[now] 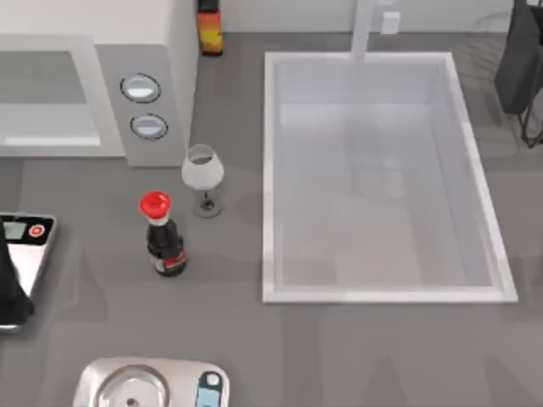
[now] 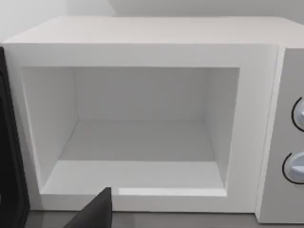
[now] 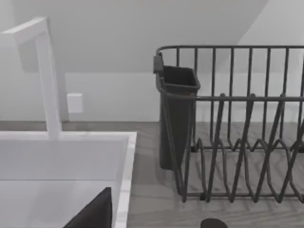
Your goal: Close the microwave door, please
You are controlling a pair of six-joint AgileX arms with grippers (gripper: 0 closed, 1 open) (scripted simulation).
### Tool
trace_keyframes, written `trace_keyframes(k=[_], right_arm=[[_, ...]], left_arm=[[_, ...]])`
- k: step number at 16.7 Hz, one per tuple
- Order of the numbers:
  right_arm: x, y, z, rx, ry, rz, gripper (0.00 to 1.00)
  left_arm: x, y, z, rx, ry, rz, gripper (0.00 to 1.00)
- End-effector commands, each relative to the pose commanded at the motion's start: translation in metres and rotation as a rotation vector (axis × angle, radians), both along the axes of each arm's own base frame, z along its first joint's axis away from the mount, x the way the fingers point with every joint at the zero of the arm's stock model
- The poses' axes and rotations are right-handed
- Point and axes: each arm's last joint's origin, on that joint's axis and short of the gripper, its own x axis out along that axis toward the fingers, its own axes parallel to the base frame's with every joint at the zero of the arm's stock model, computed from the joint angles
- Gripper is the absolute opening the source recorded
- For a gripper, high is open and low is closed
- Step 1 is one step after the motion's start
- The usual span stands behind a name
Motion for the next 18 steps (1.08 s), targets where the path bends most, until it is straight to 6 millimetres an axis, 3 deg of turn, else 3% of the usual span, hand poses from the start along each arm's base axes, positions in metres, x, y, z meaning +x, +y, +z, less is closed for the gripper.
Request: trace_keyframes(k=[1, 14, 18], right_arm=[[0.0000, 0.0000, 0.0000, 0.000, 0.000, 0.000, 1.00], [0.0000, 0.0000, 0.0000, 0.000, 0.000, 0.000, 1.00], [0.0000, 0.0000, 0.0000, 0.000, 0.000, 0.000, 1.00]], left_arm=[[0.0000, 0.0000, 0.0000, 0.000, 0.000, 0.000, 1.00], [0.0000, 0.0000, 0.0000, 0.000, 0.000, 0.000, 0.02], [0.0000, 0.0000, 0.0000, 0.000, 0.000, 0.000, 0.00]])
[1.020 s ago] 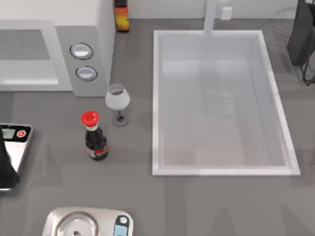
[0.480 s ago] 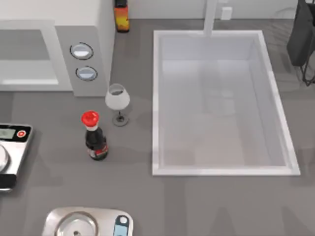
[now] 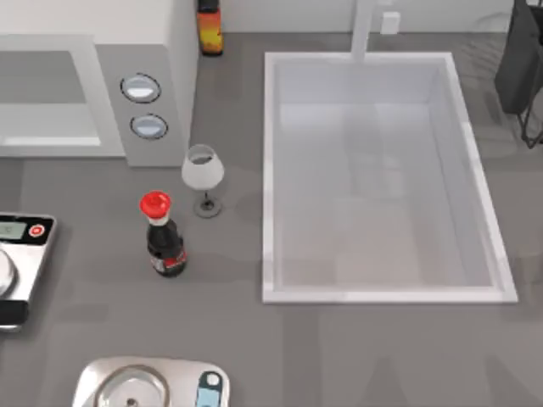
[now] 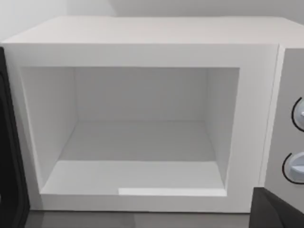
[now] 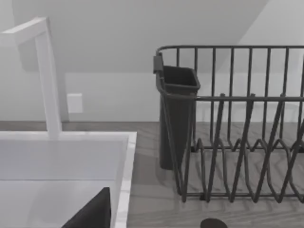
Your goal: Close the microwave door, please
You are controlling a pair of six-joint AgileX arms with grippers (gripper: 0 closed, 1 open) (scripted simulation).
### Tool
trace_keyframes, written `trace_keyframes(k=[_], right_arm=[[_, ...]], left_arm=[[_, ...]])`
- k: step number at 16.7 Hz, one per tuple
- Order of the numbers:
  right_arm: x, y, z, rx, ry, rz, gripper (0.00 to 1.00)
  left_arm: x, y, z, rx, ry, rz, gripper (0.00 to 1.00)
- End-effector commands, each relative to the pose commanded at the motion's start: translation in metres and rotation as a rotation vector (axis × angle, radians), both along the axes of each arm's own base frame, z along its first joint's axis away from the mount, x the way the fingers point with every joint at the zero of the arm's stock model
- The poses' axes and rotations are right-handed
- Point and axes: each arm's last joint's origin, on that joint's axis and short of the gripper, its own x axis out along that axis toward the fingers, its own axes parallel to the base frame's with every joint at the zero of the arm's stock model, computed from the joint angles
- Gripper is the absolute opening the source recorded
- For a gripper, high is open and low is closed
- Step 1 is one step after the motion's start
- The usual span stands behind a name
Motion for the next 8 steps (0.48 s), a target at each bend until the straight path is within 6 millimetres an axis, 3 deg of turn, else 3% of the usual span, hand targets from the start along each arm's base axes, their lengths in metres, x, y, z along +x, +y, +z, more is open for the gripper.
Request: trace_keyframes(k=[8], right_arm=[[0.0000, 0.0000, 0.0000, 0.000, 0.000, 0.000, 1.00]], left_arm=[[0.0023, -0.0031, 0.0012, 0.000, -0.001, 0.000, 0.00]])
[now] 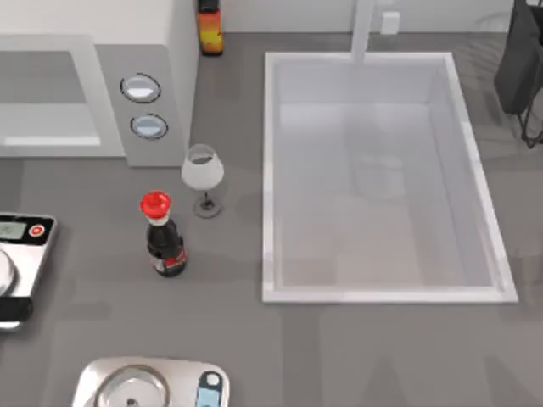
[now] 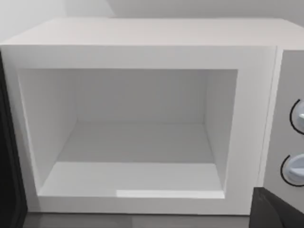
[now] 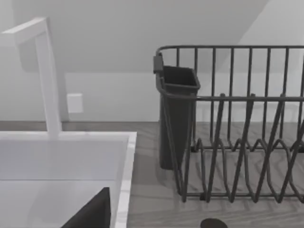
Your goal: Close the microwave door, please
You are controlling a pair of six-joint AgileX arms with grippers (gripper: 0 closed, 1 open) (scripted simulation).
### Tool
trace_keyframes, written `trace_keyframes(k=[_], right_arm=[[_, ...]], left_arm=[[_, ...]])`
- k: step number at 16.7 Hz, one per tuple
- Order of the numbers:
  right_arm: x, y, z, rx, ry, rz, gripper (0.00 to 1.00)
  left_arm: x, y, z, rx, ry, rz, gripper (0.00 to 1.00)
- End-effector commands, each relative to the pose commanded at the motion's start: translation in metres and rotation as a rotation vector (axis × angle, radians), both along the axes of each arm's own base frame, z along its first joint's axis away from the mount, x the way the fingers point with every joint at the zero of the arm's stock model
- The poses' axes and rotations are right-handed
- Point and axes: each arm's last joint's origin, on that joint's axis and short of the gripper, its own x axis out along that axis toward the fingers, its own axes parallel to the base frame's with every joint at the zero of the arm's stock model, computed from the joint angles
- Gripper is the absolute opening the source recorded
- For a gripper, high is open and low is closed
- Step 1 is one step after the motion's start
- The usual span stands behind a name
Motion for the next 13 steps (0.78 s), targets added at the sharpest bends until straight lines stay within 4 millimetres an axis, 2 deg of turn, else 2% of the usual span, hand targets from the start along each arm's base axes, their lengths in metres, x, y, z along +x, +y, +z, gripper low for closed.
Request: trace_keyframes(k=[8, 13], right_arm=[[0.000, 0.000, 0.000, 0.000, 0.000, 0.000, 1.00], [0.000, 0.000, 0.000, 0.000, 0.000, 0.000, 1.00]], left_arm=[[0.016, -0.025, 0.004, 0.000, 0.001, 0.000, 0.00], [0.016, -0.027, 0.003, 0.000, 0.003, 0.000, 0.00]])
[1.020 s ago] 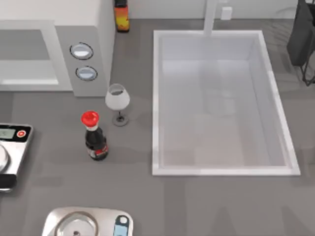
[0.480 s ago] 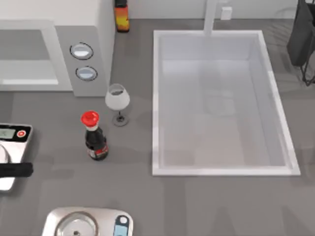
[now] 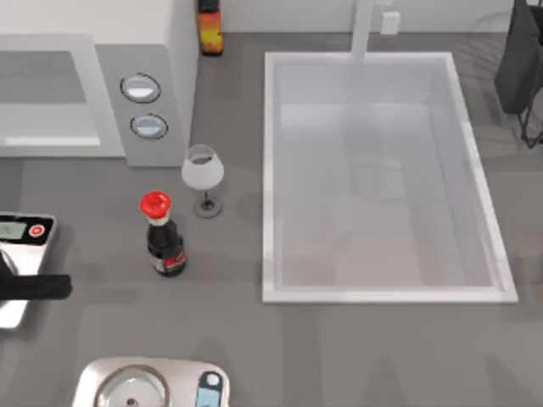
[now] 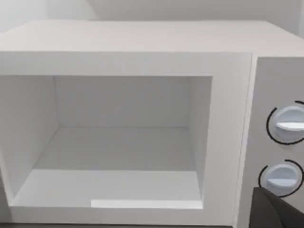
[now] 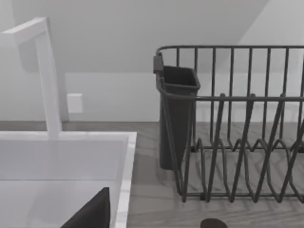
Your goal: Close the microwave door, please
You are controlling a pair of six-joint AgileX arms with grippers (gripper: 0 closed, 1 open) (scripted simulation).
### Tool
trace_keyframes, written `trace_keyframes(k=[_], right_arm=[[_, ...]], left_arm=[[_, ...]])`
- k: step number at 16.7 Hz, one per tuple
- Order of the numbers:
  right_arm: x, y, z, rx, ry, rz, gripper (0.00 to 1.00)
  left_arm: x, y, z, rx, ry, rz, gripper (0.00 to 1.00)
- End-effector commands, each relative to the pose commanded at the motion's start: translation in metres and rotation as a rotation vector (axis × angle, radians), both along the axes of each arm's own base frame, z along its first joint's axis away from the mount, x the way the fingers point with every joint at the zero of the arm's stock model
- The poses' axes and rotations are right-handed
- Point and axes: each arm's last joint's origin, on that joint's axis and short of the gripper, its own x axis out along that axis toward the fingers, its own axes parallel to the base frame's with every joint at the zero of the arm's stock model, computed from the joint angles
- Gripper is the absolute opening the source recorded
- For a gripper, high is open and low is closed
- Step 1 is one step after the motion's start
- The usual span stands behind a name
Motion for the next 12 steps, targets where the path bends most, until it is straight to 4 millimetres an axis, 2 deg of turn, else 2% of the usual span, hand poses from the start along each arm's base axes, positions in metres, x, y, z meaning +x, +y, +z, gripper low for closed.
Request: trace_keyframes(k=[12], right_arm=[[0.000, 0.000, 0.000, 0.000, 0.000, 0.000, 1.00]], left_arm=[[-0.013, 0.020, 0.028, 0.000, 0.000, 0.000, 0.00]])
